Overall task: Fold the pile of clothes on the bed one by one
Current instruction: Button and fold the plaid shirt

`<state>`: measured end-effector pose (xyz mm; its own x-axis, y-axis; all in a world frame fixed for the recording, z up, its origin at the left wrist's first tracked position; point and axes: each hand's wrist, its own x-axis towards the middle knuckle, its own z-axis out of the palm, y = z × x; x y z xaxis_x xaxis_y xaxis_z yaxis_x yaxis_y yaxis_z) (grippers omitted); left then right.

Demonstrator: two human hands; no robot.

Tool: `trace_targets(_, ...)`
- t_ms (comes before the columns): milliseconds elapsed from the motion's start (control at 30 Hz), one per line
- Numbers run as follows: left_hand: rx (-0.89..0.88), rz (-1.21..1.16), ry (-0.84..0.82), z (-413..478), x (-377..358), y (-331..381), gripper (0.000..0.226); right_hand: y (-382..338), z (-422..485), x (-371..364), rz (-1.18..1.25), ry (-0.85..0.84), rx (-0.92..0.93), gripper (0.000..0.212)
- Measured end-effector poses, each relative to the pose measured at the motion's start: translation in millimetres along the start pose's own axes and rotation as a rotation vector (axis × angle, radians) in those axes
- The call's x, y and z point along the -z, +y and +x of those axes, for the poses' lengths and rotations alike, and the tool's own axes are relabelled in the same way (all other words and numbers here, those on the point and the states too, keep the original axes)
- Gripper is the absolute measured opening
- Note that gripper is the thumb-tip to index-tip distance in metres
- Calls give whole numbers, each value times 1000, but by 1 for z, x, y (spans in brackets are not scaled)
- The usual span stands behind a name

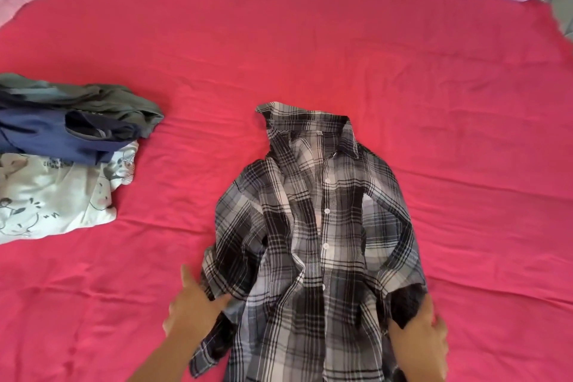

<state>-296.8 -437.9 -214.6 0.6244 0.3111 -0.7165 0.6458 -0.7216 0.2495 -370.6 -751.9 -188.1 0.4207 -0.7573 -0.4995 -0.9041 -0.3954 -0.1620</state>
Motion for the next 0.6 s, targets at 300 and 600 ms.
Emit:
trace_targets(300, -250, -106, 299, -3, 25, 3, 18, 22, 20, 4, -164, -111, 242, 49)
trace_targets(600, -290, 114, 447, -22, 57, 5, 58, 41, 42, 63, -308, 190, 197, 49)
